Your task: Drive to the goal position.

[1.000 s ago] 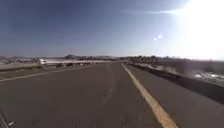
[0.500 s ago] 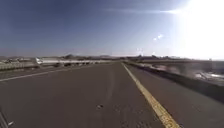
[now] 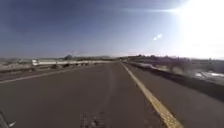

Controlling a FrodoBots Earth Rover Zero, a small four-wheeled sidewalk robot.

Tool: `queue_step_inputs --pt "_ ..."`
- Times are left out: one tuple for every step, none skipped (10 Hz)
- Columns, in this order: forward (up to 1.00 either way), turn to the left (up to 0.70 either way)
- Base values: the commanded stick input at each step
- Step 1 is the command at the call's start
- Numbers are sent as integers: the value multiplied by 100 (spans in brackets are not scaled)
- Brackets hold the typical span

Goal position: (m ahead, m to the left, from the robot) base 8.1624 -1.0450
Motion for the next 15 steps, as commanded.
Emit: queue_step_inputs --pt "70 0" --pt "70 0" --pt "70 0" --pt "70 0" --pt "70 0" --pt "70 0" --pt "70 0" --pt "70 0" --pt "70 0" --pt "70 0" --pt "70 0" --pt "70 0" --pt "70 0" --pt "70 0" --pt "70 0"
